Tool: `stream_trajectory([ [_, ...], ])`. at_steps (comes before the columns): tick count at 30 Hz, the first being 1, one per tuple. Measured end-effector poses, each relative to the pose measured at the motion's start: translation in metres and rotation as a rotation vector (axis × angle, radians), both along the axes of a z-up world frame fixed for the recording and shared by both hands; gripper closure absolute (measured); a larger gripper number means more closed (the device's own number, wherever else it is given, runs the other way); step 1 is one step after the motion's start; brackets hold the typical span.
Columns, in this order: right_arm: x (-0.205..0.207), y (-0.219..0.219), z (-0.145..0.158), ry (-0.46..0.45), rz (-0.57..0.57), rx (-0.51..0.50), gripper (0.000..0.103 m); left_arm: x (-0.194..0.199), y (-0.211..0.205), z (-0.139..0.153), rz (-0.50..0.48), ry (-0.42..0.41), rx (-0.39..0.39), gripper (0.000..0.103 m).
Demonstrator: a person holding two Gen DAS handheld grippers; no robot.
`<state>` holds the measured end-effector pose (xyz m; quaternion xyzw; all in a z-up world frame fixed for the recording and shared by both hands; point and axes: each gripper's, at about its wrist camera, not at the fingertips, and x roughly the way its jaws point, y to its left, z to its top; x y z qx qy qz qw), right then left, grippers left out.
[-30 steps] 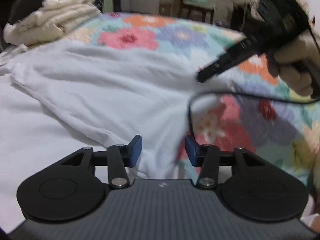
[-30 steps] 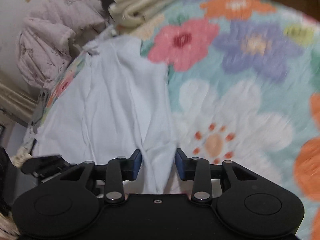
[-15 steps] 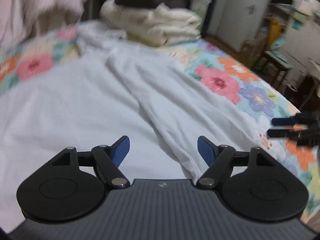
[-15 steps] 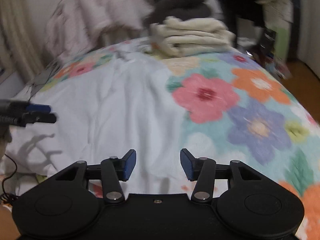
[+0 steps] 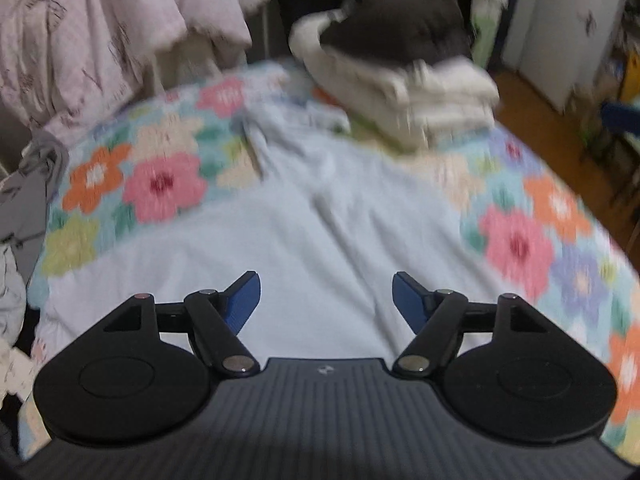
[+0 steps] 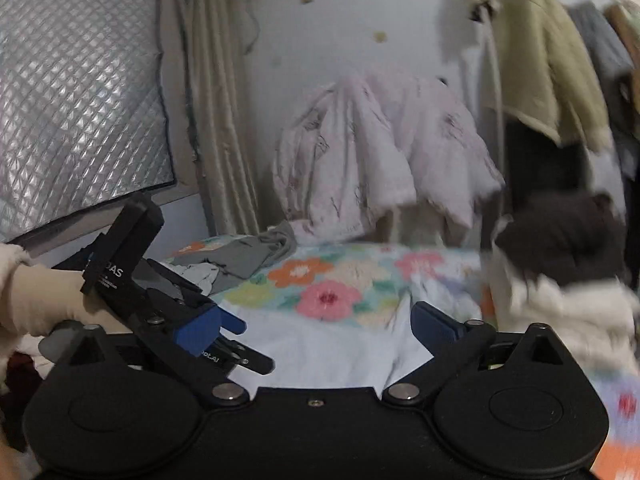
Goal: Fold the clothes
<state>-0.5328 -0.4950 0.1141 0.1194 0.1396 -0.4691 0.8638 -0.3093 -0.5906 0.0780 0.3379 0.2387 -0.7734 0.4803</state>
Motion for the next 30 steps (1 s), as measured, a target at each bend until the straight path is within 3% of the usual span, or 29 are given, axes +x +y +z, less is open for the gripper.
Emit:
stream_trajectory([
  [2,0.007,-0.031,0.001,0.115,0.01,0.006,0.002,-0.001,-0.016,0.003,0.028,0.033,-0.047,0.031],
  [4,0.006,-0.063,-0.006,0.171,0.024,0.06,0.009,-0.004,-0.028,-0.001,0.043,0.019,-0.115,0.031],
  [5,0.005,-0.079,-0.01,0.194,0.037,0.096,0.015,-0.008,-0.034,-0.007,0.046,-0.026,-0.14,0.031],
  [7,0.002,-0.11,-0.018,0.239,0.066,0.165,0.019,-0.015,-0.045,-0.02,0.053,-0.114,-0.19,0.033],
  [10,-0.007,-0.139,-0.04,0.349,0.11,0.232,0.05,-0.04,-0.068,-0.046,0.076,-0.337,-0.156,0.049],
  [11,-0.013,-0.151,-0.047,0.346,0.084,0.296,0.067,-0.044,-0.074,-0.049,0.056,-0.304,-0.154,0.061],
  [12,-0.019,-0.159,-0.052,0.289,0.061,0.347,0.072,-0.049,-0.08,-0.053,0.035,-0.27,-0.151,0.069],
  [14,-0.035,-0.18,-0.065,0.125,0.019,0.432,0.076,-0.058,-0.096,-0.063,0.025,-0.217,-0.133,0.069],
  [15,-0.035,-0.187,-0.075,0.096,-0.006,0.445,0.076,-0.063,-0.105,-0.069,0.035,-0.198,-0.119,0.069],
  [17,-0.026,-0.198,-0.096,0.144,-0.066,0.443,0.076,-0.069,-0.123,-0.08,0.074,-0.181,-0.072,0.067],
  [19,-0.016,-0.205,-0.114,0.16,-0.09,0.412,0.075,-0.071,-0.142,-0.086,0.122,-0.094,-0.069,0.052],
  [21,-0.019,-0.209,-0.133,0.088,-0.113,0.379,0.073,-0.07,-0.156,-0.091,0.167,-0.01,-0.067,0.04],
  [23,-0.025,-0.22,-0.15,0.005,-0.13,0.411,0.072,-0.069,-0.173,-0.097,0.175,0.056,-0.036,0.038],
  [28,-0.023,-0.242,-0.177,0.083,-0.101,0.418,0.066,-0.078,-0.215,-0.114,0.179,0.013,-0.047,0.035],
  [30,-0.022,-0.246,-0.179,0.109,-0.09,0.428,0.054,-0.075,-0.238,-0.117,0.182,0.015,-0.012,0.035],
])
